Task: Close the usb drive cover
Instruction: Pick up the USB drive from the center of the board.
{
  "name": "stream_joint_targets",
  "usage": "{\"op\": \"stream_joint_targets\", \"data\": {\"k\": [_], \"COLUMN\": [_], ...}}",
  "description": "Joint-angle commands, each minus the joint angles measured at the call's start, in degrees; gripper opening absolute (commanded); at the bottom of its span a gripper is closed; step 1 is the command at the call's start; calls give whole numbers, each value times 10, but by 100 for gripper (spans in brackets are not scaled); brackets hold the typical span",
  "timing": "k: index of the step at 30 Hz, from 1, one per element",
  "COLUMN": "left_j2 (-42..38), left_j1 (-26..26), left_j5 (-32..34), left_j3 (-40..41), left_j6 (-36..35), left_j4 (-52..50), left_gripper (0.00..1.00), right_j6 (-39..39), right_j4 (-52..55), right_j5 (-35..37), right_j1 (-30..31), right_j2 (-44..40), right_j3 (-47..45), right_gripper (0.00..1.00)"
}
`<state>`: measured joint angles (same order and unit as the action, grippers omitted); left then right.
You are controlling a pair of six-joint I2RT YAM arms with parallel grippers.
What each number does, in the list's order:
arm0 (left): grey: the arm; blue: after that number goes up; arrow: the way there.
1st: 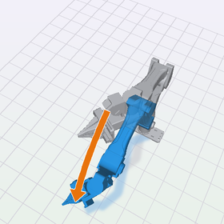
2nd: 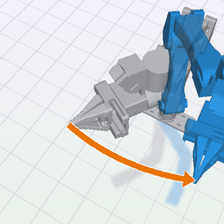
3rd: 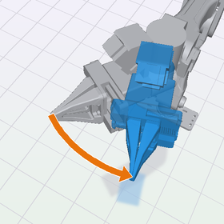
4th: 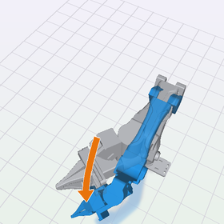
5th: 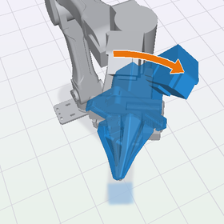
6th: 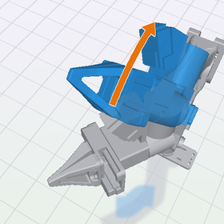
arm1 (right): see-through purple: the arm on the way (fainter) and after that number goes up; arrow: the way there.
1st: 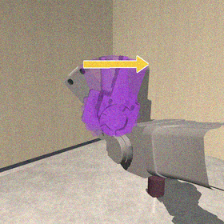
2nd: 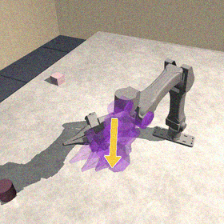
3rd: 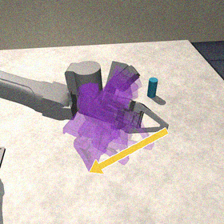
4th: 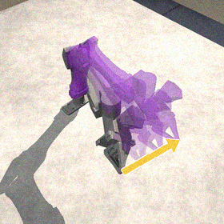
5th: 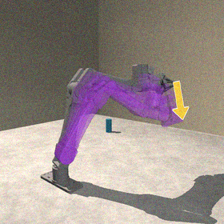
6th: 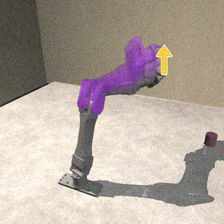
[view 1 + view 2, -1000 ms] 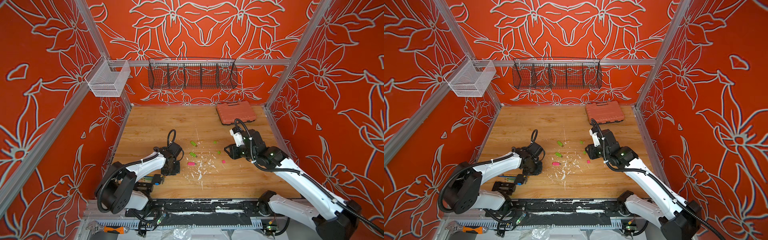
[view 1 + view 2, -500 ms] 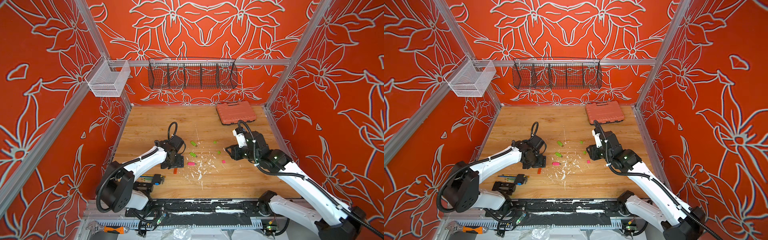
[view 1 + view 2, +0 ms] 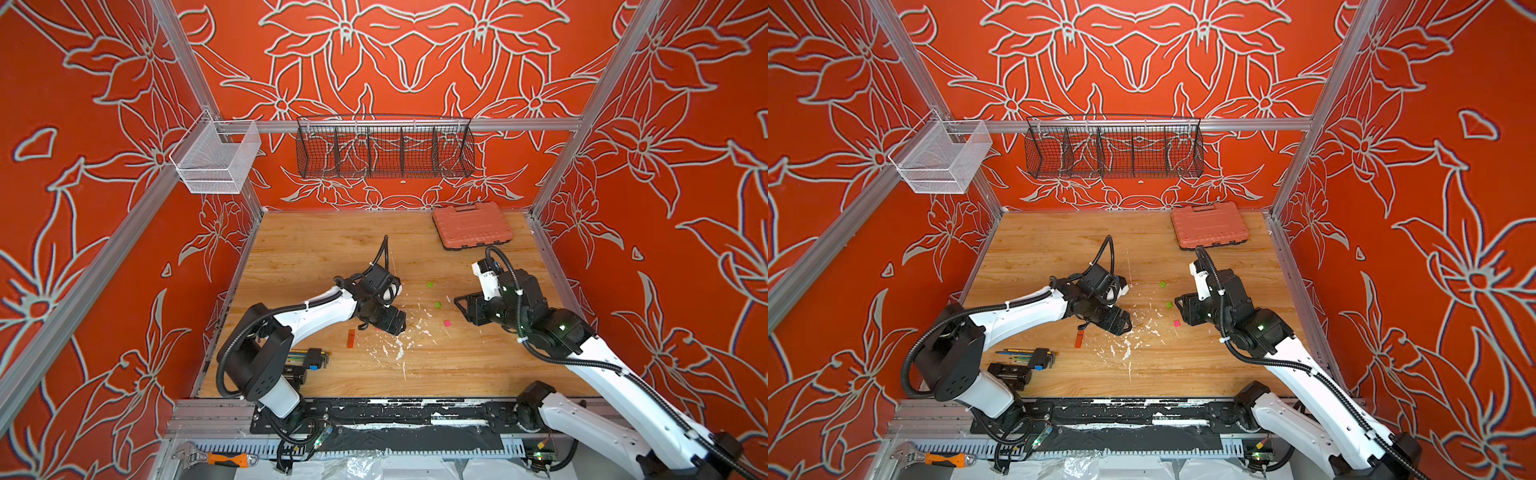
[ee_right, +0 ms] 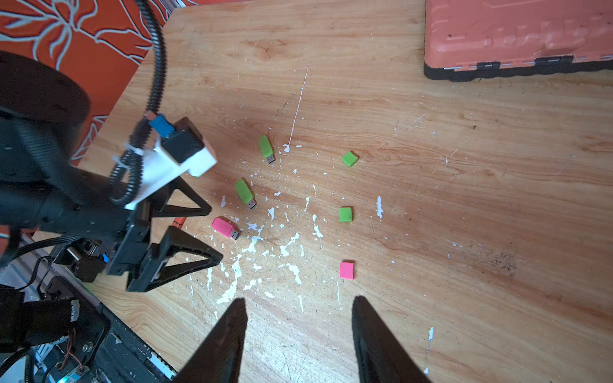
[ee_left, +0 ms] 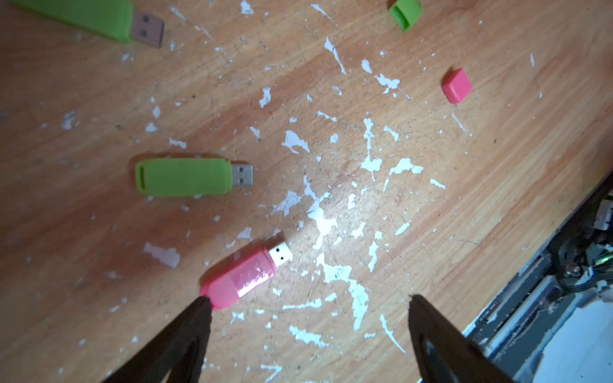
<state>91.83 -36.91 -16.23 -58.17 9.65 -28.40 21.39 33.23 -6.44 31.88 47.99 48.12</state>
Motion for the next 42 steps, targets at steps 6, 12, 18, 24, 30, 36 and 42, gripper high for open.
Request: {"op": "stream_joint_targets", "data": {"k": [6, 12, 18, 24, 30, 36, 42], "left_j2": [74, 92, 85, 56, 27, 30, 54], "left_j1": [-2, -8, -28, -43, -51, -72, -84], "left_j5": [1, 12, 36, 64, 112, 136, 140], "left_j3": [-49, -59, -32, 12, 18, 20, 13], "left_j6": [-82, -84, -52, -13, 22, 24, -10], "left_j4": [1, -16, -33, -36, -47, -58, -54], "left_gripper": [91, 91, 88, 84, 82, 74, 67], "right_j6": [32, 36, 32, 25, 25, 32, 34], "right_j4": [2, 5, 2, 0, -4, 18, 43], "right_j5": [-2, 0, 3, -1, 1, 31, 23], "right_j1": [2, 2, 2, 2, 2, 3, 3], "right_j2": [-41, -49, -49, -40, -28, -18, 18], "right_j3": [-35, -44, -48, -44, -45, -43, -35], "right_gripper": [54, 55, 55, 55, 55, 56, 55]}}
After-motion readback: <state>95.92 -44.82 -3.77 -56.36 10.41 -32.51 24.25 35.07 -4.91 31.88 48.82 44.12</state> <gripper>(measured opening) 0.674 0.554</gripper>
